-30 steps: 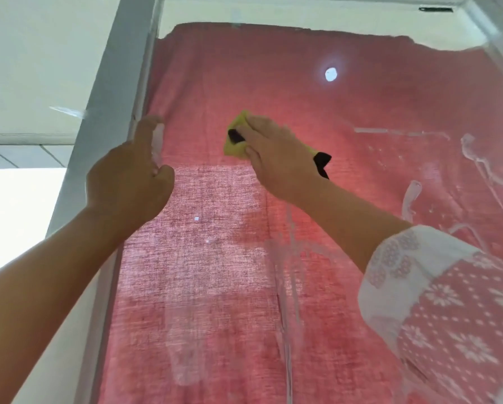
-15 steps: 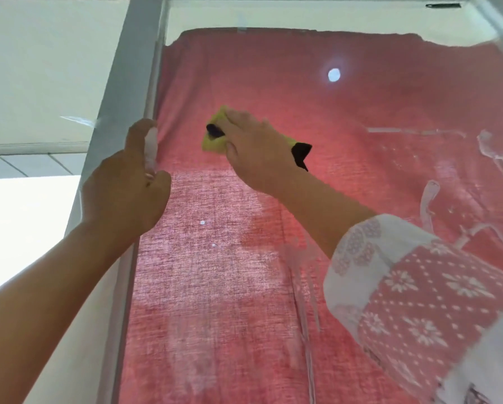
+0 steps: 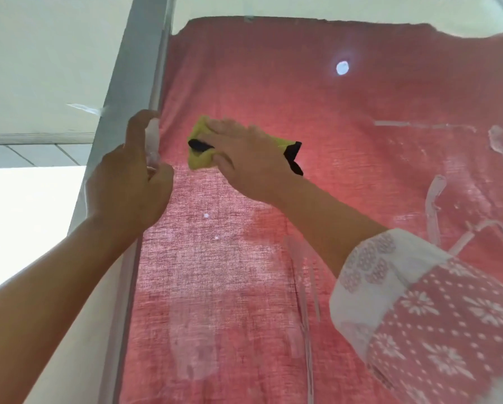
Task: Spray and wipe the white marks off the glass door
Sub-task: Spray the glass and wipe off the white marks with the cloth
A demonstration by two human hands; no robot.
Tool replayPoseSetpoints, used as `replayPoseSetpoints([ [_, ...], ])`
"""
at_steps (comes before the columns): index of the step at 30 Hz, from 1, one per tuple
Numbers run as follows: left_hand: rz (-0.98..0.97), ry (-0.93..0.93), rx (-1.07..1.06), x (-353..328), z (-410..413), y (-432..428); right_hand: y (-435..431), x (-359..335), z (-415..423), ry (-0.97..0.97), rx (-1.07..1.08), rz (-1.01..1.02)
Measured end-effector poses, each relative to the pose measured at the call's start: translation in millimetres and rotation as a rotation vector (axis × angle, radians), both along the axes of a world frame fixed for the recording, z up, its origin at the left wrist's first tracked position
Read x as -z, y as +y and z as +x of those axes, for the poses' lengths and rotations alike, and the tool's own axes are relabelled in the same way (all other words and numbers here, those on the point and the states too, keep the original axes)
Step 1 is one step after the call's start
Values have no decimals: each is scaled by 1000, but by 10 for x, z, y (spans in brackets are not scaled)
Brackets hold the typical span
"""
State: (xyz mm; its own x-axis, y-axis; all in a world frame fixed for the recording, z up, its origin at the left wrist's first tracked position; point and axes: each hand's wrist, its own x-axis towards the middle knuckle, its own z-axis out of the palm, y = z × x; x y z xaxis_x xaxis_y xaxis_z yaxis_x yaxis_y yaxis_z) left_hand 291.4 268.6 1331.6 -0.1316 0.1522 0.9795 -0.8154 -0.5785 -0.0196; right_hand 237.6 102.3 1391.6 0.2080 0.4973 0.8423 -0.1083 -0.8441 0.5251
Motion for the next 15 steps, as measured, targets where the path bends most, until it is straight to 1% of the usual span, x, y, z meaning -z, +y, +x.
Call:
replayPoseSetpoints([
  [2,-17,-9,9,14,16,-8,161,7,100,-104,82,49],
  [4,-35,-16,29,25,4,-19,258,105,191,-145,84,19],
  [7,-39,-20,53,67,-5,-25,201,360,181,-82,85,-154],
  [10,-29,-17,49,110,-27,-30,9,529,14,68,-28,-286],
  [11,-22,-12,48,121,-23,-35,-77,520,-27,85,-46,-282],
  [12,-13,-7,49,139,-23,-38,-149,482,-63,84,-36,-235],
  [15,14,-10,57,169,-5,-40,-106,368,-123,-19,52,18],
])
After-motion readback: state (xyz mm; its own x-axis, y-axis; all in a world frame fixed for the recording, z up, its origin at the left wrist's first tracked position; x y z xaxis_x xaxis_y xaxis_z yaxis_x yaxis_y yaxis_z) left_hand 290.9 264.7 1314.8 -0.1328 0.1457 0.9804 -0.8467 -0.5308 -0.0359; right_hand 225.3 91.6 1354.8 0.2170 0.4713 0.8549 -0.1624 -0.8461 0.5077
